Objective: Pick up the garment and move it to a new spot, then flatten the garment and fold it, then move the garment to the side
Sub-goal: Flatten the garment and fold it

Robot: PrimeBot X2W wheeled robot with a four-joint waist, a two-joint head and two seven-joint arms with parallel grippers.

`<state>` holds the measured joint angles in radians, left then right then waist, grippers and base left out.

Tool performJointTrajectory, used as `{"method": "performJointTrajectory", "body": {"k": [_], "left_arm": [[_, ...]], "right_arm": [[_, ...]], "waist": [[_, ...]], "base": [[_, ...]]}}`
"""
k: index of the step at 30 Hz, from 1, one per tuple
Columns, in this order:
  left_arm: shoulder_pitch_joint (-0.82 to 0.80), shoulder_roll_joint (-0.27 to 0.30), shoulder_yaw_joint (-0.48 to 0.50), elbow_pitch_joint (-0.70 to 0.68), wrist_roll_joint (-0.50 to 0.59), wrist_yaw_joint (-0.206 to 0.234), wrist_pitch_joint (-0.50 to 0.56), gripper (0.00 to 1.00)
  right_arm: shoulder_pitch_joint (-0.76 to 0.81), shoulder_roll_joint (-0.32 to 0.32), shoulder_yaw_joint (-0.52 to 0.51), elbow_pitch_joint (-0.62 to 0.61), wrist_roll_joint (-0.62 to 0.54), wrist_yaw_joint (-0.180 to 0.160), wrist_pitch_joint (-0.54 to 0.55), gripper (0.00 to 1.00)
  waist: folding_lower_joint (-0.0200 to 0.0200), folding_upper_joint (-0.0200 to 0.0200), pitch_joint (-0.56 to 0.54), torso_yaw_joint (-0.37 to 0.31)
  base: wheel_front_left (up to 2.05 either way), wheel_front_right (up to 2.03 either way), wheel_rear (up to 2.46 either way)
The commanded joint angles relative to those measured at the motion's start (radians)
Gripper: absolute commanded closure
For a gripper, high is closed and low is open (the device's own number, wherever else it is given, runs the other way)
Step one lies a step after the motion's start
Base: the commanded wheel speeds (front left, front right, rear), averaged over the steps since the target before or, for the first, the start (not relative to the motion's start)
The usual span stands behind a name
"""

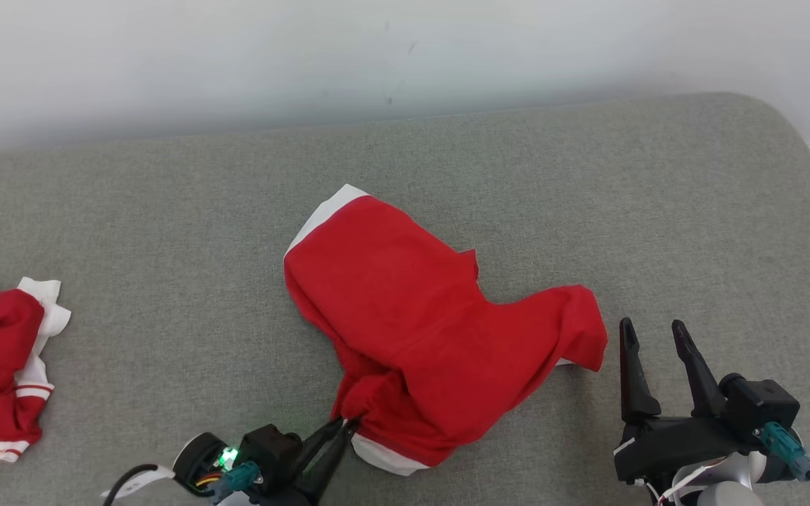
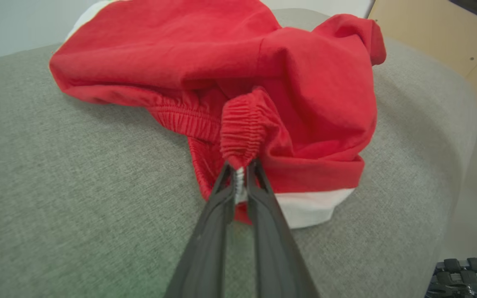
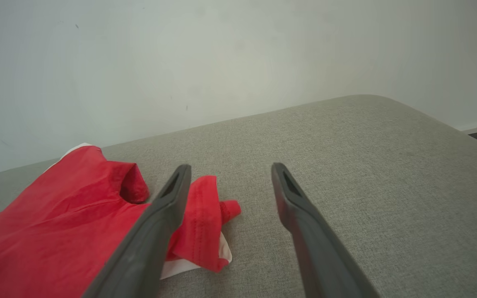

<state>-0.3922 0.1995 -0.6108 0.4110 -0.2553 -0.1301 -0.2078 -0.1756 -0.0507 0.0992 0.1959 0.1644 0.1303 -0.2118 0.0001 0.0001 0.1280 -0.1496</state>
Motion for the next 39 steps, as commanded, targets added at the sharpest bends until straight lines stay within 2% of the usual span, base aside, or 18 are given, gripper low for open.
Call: {"method": "performJointTrajectory", "body": {"k": [1,14,19,26,27,28,29,33,39], "left_arm": [[-0.004,0.008,0.004,0.004,-0.009,0.001,-0.010,1.00],[0.110,0.048,0.118,-0.133,-0.074,0.097,-0.049,1.00],[0.202,0.052,0.153,-0.192,-0.116,0.140,-0.049,1.00],[0.260,0.045,0.165,-0.213,-0.147,0.152,-0.052,1.00],[0.263,0.044,0.163,-0.208,-0.147,0.153,-0.052,0.91],[0.263,0.043,0.163,-0.206,-0.143,0.157,-0.052,0.21],[0.261,0.036,0.165,-0.210,-0.141,0.159,-0.053,0.00],[0.265,0.025,0.188,-0.254,-0.126,0.174,-0.058,0.00],[0.302,-0.004,0.281,-0.375,-0.084,0.187,-0.057,0.00]], "right_arm": [[0.001,0.001,-0.002,0.002,0.004,0.001,-0.006,0.00],[0.018,0.000,-0.018,0.024,0.003,0.001,-0.006,0.00],[0.018,0.000,-0.024,0.025,-0.005,0.001,-0.002,0.00],[0.026,0.000,-0.034,0.026,-0.013,0.001,0.008,0.00],[0.025,0.000,-0.033,0.026,-0.012,0.001,0.010,0.00],[0.023,0.000,-0.032,0.026,-0.010,0.001,0.012,0.00],[0.022,0.000,-0.028,0.027,-0.008,0.001,0.014,0.00],[0.018,0.000,-0.022,0.030,0.002,0.001,0.013,0.00],[0.025,0.000,-0.007,0.037,0.012,0.001,0.021,0.00]], "waist": [[-0.0001,-0.0001,0.001,0.007],[-0.0001,-0.0001,-0.020,0.156],[-0.0001,-0.0001,-0.019,0.186],[-0.0001,-0.0001,-0.016,0.212],[-0.0001,-0.0001,-0.017,0.215],[-0.0001,-0.0001,-0.018,0.217],[-0.0001,-0.0001,-0.020,0.219],[-0.0001,-0.0001,-0.027,0.225],[-0.0001,-0.0001,-0.038,0.223]], "base": [[0.00,0.00,0.00],[0.00,0.00,0.00],[0.00,0.00,0.00],[0.00,0.00,0.00],[0.00,0.00,0.00],[0.00,0.00,0.00],[0.00,0.00,0.00],[0.00,0.00,0.00],[0.00,0.00,0.00]]}}
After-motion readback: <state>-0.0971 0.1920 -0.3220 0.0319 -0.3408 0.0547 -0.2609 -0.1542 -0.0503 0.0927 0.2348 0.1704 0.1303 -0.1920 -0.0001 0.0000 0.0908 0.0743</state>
